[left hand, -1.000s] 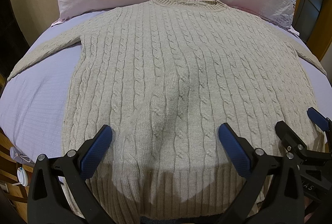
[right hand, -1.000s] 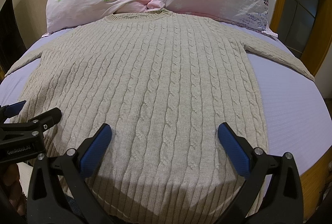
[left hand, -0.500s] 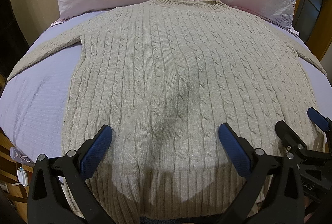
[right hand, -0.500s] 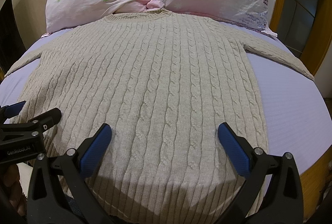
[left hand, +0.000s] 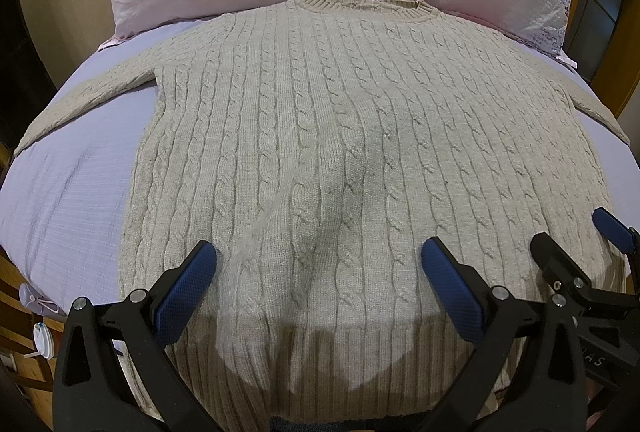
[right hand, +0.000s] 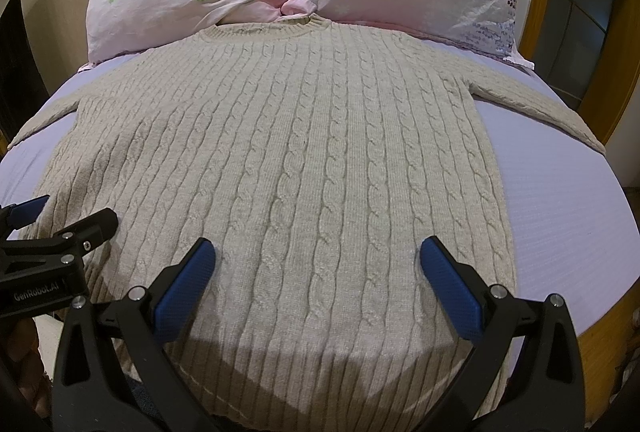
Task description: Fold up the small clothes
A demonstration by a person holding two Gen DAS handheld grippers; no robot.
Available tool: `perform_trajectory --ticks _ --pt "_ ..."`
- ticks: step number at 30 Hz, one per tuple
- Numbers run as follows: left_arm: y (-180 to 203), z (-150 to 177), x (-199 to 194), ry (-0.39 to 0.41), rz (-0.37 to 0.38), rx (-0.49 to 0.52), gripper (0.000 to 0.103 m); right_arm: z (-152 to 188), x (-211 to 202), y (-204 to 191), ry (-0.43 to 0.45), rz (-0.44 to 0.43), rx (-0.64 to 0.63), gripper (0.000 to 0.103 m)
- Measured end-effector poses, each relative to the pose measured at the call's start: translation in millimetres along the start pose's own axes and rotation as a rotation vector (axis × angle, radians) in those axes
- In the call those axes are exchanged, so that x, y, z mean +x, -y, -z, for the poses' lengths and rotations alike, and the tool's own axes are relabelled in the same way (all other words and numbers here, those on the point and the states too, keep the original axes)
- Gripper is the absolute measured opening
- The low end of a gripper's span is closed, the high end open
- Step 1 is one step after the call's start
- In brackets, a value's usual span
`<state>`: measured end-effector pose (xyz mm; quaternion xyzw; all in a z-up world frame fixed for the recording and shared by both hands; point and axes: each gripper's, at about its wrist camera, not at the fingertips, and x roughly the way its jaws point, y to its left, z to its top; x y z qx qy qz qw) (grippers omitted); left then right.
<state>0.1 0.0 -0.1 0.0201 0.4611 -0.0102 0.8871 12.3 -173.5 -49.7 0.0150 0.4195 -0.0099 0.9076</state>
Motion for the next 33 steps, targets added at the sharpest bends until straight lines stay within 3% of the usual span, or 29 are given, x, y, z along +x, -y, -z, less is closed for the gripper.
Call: perform_trajectory --ticks 26,28,31,33 --pt "-1 -6 6 -0.029 0.012 0.019 0.102 -1 2 2 -0.008 -0.02 -0.012 0.101" --pt "-3 -6 3 -0.038 0.039 0.022 0.102 -8 -4 19 0.021 -0.055 0.042 0.101" --pt "-38 -17 -5 -0.014 0.189 -0.092 0.102 -29 -26 91 0.142 -0.08 0.263 0.101" --pt "-68 -25 -8 0.036 0.239 -0.185 0.102 -43 -35 171 0.197 -0.046 0.493 0.101"
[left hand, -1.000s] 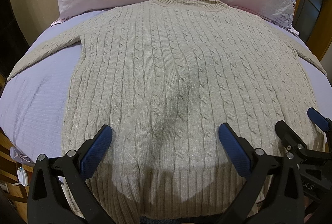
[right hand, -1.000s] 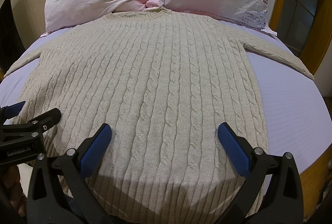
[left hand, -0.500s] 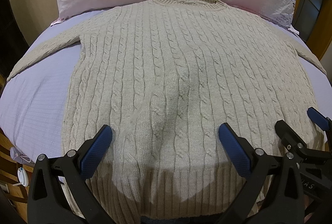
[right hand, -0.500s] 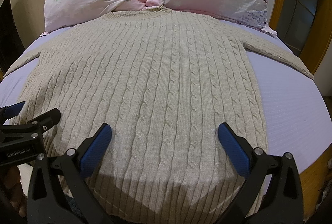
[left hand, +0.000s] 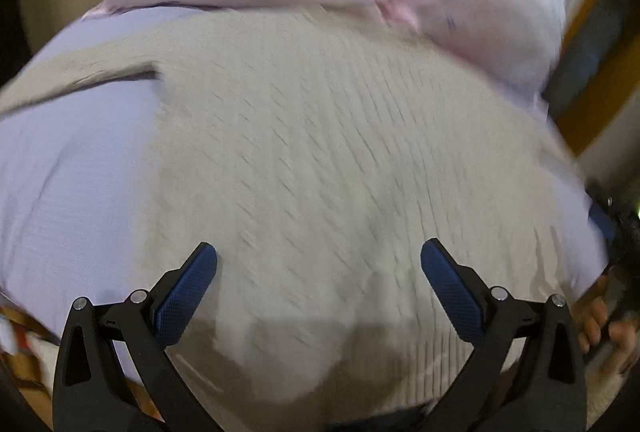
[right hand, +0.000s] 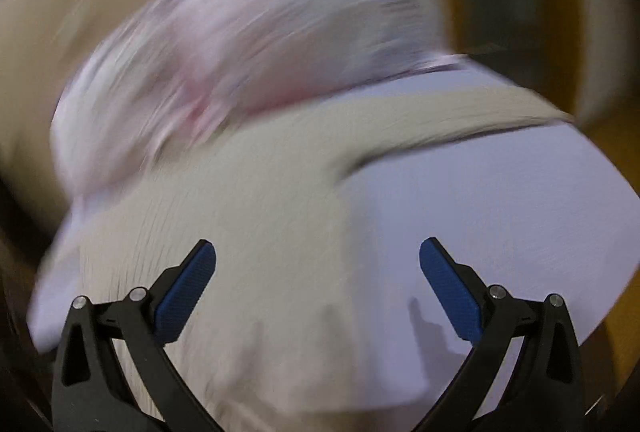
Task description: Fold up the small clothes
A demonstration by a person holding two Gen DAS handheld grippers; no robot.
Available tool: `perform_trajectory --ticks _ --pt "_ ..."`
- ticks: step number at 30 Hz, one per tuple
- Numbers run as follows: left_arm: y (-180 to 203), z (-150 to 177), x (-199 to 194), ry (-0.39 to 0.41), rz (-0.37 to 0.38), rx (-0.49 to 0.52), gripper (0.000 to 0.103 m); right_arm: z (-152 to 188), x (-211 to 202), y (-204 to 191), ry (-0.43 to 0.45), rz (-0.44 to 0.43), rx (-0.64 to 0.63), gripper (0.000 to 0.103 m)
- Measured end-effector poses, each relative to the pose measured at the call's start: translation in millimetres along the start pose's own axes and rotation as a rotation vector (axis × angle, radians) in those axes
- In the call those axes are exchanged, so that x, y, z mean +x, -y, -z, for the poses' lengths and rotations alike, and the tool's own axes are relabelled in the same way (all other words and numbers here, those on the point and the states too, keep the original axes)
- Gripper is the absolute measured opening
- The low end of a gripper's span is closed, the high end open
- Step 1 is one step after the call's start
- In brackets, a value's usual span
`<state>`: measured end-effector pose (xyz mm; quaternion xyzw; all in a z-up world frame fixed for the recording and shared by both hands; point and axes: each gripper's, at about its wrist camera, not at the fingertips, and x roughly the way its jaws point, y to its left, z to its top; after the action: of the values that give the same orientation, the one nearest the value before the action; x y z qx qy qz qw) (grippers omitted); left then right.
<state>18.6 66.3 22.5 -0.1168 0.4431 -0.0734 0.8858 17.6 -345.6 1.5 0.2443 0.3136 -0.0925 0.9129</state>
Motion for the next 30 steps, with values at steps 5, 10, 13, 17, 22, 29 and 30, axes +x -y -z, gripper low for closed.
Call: perform_trajectory --ticks 5,10,13,17,22,29,30 --pt "-72 -31 -18 0.147 0.029 -0.117 0.102 -66 14 125 0.017 0.084 0.403 0.068" --pt "-124 -44 -17 0.182 0.037 -0.21 0.102 -84 45 212 -0.038 0.087 0.719 0.064" --pt "-158 -48 -18 0.207 0.022 -0.304 0.102 -84 57 229 -0.046 0.082 0.777 0.06" --pt "-183 -54 -24 0.237 -0.057 -0.333 0.102 -86 64 236 -0.019 0.091 0.812 0.051" --pt "-211 -59 -26 0.251 -0.093 -0.403 0.102 -95 82 260 0.026 0.087 0.908 0.006" --pt "-261 -57 -40 0.311 -0.1 -0.556 0.1 -133 56 197 0.184 0.1 0.608 0.006" --pt "-267 -57 -42 0.322 -0.1 -0.59 0.1 -142 45 158 0.219 0.047 0.489 0.006"
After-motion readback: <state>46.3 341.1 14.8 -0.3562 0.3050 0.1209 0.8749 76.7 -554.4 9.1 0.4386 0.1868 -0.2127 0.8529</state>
